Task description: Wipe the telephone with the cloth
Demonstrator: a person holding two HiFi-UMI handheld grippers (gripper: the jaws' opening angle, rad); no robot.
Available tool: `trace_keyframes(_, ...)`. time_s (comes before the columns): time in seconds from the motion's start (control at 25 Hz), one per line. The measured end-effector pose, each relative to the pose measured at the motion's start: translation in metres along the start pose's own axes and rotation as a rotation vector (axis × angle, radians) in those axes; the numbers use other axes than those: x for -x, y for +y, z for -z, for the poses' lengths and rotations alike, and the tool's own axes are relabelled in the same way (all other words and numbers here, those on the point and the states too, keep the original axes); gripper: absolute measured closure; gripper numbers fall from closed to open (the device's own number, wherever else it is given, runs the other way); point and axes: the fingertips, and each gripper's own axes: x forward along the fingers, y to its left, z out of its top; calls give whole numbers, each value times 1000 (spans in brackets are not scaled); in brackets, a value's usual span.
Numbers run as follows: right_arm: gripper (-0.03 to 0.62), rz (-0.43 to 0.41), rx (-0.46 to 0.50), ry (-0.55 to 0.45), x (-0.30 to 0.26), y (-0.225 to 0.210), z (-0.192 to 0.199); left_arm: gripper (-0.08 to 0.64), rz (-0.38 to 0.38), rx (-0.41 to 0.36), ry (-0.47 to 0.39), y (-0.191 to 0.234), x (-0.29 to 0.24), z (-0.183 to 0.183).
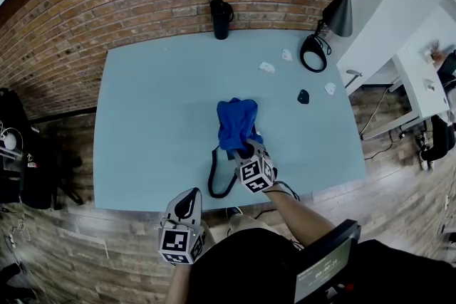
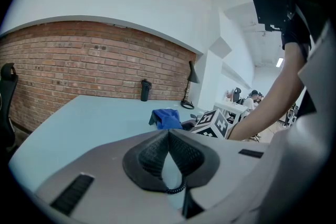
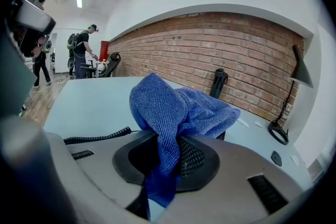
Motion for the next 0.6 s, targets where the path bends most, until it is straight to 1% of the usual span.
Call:
trace_keyframes(0.36,515,-8,-2,11,7,10,12,541,5,-5,-4,-4,0,2)
trace_keyframes(0.6,515,-24,4,28,13,19,23,541,21,-8,-2,-11,-3,2)
